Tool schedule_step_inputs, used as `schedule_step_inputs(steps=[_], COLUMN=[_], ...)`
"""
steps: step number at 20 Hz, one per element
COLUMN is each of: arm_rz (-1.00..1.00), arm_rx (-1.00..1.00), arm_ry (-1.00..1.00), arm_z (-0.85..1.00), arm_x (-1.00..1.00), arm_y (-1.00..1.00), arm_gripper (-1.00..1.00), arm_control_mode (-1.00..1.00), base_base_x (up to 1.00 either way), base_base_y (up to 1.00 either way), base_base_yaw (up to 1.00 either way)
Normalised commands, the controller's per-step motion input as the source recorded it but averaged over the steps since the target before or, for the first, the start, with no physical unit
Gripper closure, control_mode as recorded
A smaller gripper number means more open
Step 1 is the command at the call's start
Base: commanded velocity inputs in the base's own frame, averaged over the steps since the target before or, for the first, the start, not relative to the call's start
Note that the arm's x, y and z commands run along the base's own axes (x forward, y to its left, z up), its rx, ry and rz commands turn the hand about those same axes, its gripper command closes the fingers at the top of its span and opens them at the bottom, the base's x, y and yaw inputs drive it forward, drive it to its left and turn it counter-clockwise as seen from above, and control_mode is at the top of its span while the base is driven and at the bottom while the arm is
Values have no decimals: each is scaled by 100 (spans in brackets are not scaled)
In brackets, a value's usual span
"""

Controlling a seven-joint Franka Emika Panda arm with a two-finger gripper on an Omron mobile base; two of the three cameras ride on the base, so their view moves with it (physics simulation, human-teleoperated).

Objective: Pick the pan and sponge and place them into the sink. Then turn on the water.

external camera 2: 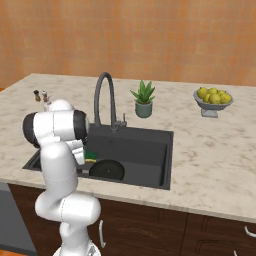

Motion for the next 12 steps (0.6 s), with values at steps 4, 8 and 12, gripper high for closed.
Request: schedule_step_inputs(steps=[4, 8, 12], arm_rz=[-21, -7, -4], arm_rx=[0, 0, 0], arm_ry=[0, 0, 0], arm_z=[-52, -43, -41], arm_x=[19, 29, 32], arm_y=[-37, -1, 0], arm_gripper=[100, 100, 100], arm_control_mode=[-100, -100, -100], base_base_x=[0, 0, 0], base_base_y=[0, 0, 0], base_base_yaw=[0, 0, 0])
